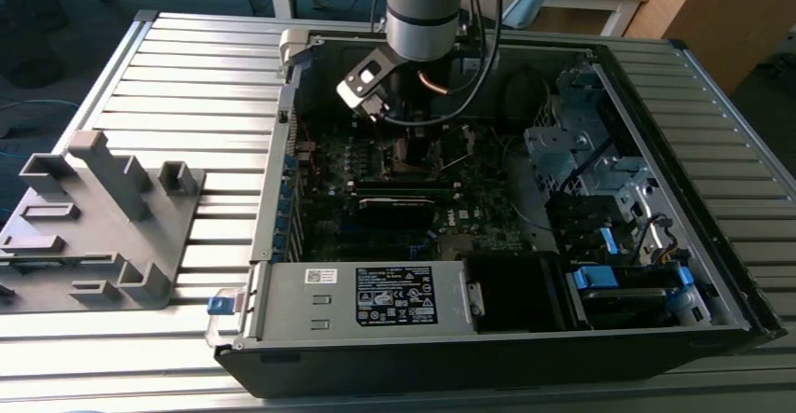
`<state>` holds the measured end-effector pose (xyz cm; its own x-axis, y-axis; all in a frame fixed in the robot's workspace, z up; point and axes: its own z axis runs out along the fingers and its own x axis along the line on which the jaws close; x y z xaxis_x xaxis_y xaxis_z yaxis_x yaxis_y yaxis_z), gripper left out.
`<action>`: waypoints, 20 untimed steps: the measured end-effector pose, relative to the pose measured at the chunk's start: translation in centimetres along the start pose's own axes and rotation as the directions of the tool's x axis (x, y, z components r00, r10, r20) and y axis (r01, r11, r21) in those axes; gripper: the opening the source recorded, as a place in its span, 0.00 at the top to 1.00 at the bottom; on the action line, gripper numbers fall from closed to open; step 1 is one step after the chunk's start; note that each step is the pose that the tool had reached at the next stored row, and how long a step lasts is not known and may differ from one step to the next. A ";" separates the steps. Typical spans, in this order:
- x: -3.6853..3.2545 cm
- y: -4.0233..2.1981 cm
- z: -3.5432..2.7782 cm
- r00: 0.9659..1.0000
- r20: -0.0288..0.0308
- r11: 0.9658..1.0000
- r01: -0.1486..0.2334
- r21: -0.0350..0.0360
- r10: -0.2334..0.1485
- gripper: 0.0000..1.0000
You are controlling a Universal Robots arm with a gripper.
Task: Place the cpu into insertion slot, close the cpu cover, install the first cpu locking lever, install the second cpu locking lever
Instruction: 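Place the cpu into insertion slot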
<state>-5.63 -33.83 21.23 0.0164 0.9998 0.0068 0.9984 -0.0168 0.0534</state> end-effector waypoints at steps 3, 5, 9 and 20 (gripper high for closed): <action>0.00 0.00 0.12 1.000 0.001 1.000 0.001 0.000 -0.001 0.46; 0.00 -0.01 0.20 1.000 0.000 1.000 0.010 0.000 -0.010 0.46; 0.00 -0.02 0.26 1.000 0.000 1.000 0.018 0.000 -0.018 0.46; 0.00 -0.09 0.79 1.000 0.000 1.000 0.018 0.000 -0.018 0.46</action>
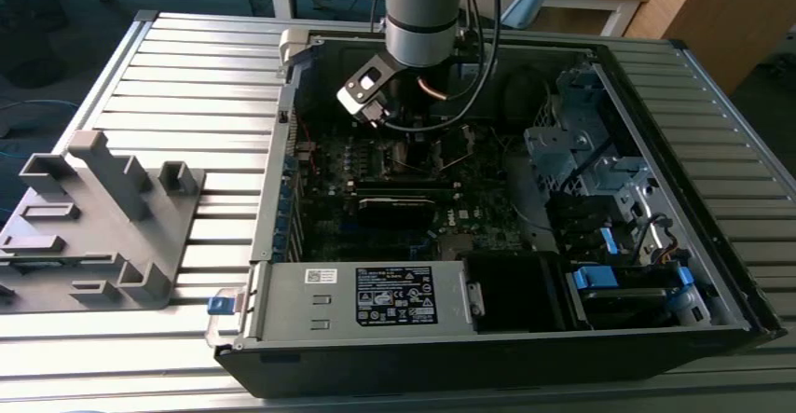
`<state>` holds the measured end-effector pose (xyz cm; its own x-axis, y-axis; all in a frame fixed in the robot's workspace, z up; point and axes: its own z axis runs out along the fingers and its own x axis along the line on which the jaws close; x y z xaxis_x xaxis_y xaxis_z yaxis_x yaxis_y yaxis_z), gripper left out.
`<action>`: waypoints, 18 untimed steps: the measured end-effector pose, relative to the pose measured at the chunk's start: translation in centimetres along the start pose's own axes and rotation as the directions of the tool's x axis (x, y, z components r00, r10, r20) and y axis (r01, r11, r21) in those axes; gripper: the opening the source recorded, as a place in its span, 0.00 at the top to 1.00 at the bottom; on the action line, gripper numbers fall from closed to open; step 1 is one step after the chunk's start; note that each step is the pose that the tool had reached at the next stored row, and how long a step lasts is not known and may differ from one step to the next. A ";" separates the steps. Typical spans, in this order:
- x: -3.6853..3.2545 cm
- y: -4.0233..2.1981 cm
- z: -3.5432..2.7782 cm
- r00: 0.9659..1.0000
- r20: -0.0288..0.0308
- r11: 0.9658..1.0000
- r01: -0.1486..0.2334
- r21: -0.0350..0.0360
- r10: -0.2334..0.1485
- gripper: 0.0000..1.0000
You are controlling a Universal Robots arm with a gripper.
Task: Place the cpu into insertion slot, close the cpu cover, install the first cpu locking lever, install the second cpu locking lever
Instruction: 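Place the cpu into insertion slot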
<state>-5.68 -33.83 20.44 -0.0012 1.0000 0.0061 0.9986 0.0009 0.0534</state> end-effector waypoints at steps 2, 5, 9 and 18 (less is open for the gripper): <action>0.00 -0.03 0.16 1.000 0.000 1.000 -0.001 0.000 0.001 0.46; 0.00 -0.03 0.20 1.000 0.000 1.000 -0.001 0.000 0.001 0.46; 0.00 -0.07 0.26 1.000 0.000 1.000 -0.001 0.000 0.001 0.46; -0.01 -0.15 0.81 1.000 0.000 1.000 -0.003 0.000 0.003 0.46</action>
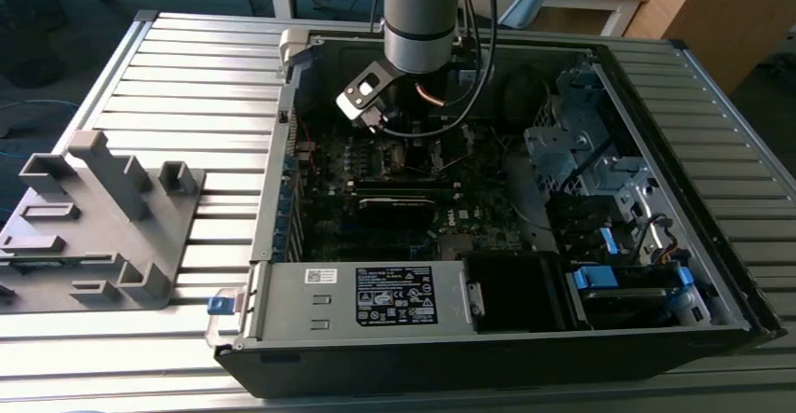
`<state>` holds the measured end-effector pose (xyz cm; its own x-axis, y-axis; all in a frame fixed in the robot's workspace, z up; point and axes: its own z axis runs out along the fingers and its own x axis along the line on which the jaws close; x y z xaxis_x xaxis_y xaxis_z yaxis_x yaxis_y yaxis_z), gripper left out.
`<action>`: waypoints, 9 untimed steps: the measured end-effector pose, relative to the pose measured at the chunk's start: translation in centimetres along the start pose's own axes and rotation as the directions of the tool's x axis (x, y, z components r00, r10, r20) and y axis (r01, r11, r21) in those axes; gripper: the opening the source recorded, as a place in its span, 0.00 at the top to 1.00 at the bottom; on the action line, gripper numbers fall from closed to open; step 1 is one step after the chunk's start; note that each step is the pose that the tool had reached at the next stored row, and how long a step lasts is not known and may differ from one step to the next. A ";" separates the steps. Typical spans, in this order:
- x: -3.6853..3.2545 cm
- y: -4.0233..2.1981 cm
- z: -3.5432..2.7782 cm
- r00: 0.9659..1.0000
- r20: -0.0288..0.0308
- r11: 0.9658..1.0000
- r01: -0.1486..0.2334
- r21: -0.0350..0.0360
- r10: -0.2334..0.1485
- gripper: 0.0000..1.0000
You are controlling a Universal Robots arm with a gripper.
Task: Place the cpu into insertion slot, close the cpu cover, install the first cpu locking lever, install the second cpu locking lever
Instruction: 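Place the cpu into insertion slot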
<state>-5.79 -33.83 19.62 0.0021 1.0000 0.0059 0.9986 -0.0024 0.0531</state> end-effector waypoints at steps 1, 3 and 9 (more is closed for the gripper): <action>0.00 0.00 0.00 1.000 0.000 1.000 0.000 0.000 0.000 0.46; 0.00 0.00 0.02 1.000 0.000 1.000 -0.002 0.000 0.002 0.46; 0.00 0.00 0.03 1.000 0.000 1.000 -0.011 0.000 0.011 0.46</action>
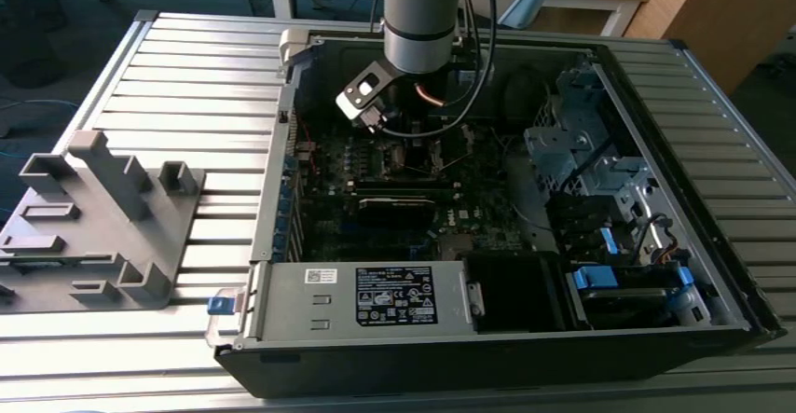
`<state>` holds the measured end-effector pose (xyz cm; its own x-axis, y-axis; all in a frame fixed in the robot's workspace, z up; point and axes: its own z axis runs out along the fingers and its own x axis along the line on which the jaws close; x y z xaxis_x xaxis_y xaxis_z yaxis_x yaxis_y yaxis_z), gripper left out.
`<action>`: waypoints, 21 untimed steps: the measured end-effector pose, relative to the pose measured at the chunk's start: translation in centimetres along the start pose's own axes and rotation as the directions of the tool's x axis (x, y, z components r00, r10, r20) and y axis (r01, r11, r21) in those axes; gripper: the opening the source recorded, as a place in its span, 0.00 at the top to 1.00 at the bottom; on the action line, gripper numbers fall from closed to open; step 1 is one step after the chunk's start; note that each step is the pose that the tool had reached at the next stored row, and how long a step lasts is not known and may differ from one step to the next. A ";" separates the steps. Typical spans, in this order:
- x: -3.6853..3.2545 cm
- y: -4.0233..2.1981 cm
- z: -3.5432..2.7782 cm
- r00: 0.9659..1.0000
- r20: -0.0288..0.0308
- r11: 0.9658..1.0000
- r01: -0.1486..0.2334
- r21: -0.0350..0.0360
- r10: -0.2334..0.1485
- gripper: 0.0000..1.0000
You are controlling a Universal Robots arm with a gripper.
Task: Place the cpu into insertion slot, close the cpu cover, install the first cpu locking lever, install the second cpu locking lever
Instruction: 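Place the cpu into insertion slot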
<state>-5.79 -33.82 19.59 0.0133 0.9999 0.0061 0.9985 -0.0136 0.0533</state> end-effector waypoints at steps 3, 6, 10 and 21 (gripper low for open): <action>0.01 0.00 0.13 1.000 0.000 1.000 0.000 0.000 0.000 0.46; 0.00 -0.01 0.15 1.000 0.000 1.000 0.000 0.000 0.000 0.46; 0.01 -0.01 0.23 1.000 0.000 1.000 0.000 0.000 0.000 0.46; 0.00 0.04 0.30 1.000 0.000 1.000 0.000 0.000 0.000 0.46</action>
<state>-5.73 -33.83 19.29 0.0134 0.9999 0.0061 0.9985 -0.0137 0.0533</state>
